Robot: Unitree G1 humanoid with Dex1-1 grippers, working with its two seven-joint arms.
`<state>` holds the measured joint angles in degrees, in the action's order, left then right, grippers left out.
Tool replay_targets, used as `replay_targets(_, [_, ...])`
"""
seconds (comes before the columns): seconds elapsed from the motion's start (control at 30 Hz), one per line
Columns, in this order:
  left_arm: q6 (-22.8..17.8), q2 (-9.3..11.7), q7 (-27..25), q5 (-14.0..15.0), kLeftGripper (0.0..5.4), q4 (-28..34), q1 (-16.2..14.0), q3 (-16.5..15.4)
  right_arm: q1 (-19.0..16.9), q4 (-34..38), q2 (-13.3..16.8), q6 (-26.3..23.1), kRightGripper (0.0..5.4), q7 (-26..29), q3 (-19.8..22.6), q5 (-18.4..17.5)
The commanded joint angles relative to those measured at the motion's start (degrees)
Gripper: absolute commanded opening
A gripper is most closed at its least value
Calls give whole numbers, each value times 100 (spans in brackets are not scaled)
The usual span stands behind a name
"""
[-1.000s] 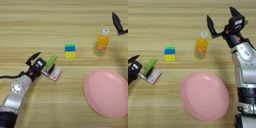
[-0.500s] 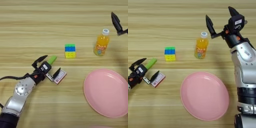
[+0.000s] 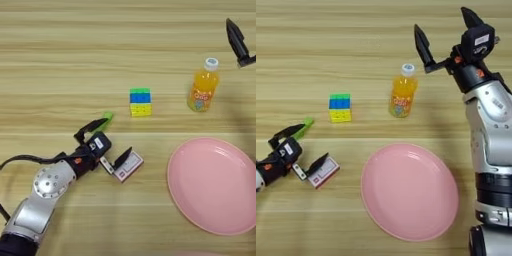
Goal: Move the objects on the table
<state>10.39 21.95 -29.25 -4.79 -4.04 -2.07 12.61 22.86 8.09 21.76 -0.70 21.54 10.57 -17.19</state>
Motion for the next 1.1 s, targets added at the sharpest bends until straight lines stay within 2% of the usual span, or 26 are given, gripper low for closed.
replay_targets(0.03, [-136, 74, -202, -21, 537, 25, -222, 164, 103, 62, 63, -64, 540, 13, 43, -13])
replay_targets(0.23, [-173, 84, -245, 43, 537, 204, -262, 161, 112, 54, 65, -66, 540, 25, 47, -10])
replay_targets(0.3, [-163, 61, -147, 47, 537, 202, -222, 72, 118, 47, 63, -63, 540, 27, 42, -6])
replay_targets(0.47, [-75, -173, 506, 153, 537, 76, 125, -483, 126, 29, 53, -45, 540, 22, 36, 6])
replay_targets(0.57, [16, -257, 731, 157, 537, 39, 248, -648, 92, 17, 15, -8, 540, 8, 12, 31])
replay_targets(0.73, [197, -399, 971, 157, 537, -47, 347, -794, 20, -15, -66, 13, 540, -19, -26, 37])
replay_targets(0.87, [387, -423, 1137, 51, 537, -125, 450, -847, -3, -75, -139, 26, 540, -33, -62, 44])
replay_targets(1.1, [467, -495, 1322, 40, 537, -322, 584, -892, -81, -138, -298, 16, 540, -35, -176, 59])
